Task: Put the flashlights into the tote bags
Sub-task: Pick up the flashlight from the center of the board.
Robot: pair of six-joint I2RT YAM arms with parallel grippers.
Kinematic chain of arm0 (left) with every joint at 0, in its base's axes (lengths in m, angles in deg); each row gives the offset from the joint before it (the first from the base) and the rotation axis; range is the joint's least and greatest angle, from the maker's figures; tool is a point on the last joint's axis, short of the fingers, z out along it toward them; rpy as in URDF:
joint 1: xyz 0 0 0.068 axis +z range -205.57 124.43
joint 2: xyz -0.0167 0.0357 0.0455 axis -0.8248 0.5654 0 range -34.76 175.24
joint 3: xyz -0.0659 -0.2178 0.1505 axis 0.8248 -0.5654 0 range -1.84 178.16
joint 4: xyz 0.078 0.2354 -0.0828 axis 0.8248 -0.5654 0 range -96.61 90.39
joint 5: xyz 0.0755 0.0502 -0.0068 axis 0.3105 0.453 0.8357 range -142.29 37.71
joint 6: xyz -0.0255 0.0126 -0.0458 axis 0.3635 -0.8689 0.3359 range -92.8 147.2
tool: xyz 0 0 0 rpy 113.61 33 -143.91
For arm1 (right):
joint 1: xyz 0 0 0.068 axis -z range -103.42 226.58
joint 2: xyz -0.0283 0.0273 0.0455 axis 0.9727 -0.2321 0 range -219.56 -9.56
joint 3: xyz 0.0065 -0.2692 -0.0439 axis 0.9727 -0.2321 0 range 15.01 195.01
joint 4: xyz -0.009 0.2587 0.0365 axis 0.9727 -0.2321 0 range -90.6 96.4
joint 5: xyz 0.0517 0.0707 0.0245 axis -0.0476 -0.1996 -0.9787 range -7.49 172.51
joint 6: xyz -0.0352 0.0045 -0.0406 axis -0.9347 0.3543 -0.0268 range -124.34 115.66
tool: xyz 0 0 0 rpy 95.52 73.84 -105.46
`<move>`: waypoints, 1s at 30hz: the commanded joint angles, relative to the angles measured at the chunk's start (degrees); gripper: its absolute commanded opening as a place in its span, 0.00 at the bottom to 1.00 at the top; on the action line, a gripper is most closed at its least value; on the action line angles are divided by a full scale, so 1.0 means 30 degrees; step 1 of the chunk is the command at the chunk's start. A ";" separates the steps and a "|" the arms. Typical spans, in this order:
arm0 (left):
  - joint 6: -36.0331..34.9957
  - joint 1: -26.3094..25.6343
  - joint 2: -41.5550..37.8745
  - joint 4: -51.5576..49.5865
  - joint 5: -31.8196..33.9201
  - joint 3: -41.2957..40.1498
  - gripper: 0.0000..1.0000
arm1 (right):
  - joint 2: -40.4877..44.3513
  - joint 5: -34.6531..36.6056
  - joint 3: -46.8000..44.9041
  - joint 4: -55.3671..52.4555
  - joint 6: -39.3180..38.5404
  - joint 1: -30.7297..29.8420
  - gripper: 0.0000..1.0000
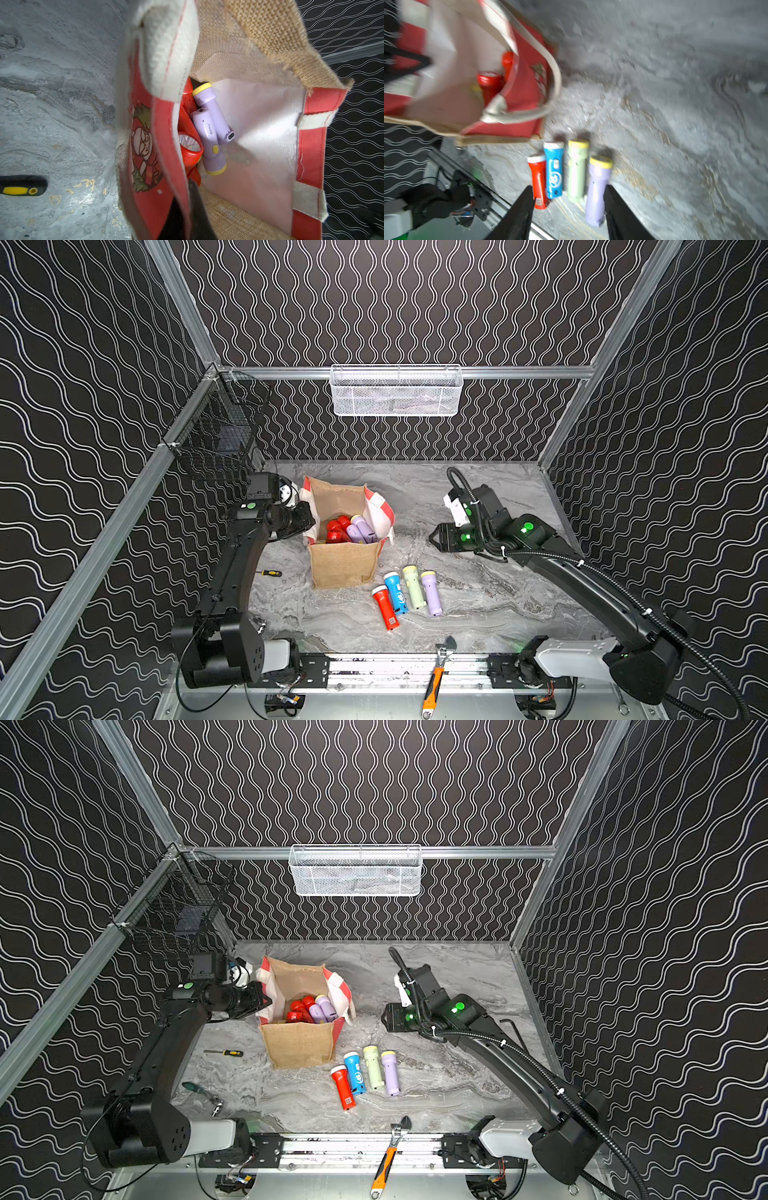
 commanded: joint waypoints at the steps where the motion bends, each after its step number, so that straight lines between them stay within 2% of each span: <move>1: -0.0064 0.0055 0.0166 0.0513 -0.0011 0.0134 0.03 | 0.0050 -0.0674 -0.1312 -0.0662 0.0814 0.0016 0.56; 7: -0.0062 0.0034 0.0209 0.0386 0.0137 0.0238 0.03 | 0.0137 -0.1555 -0.4603 0.0172 0.1604 -0.0087 0.55; 13: 0.0000 0.0040 0.0228 0.0367 0.0121 0.0280 0.03 | 0.0122 -0.2002 -0.6530 0.1754 0.1827 -0.1273 0.59; 25: -0.0086 0.0030 -0.0006 0.0278 0.0268 0.0163 0.03 | -0.2840 0.0168 -0.6351 0.1902 0.1592 -0.2186 0.57; 30: -0.0085 0.0033 0.0104 0.0279 0.0285 0.0185 0.03 | -0.3544 -0.0474 -0.6319 0.2342 0.1633 -0.2354 0.59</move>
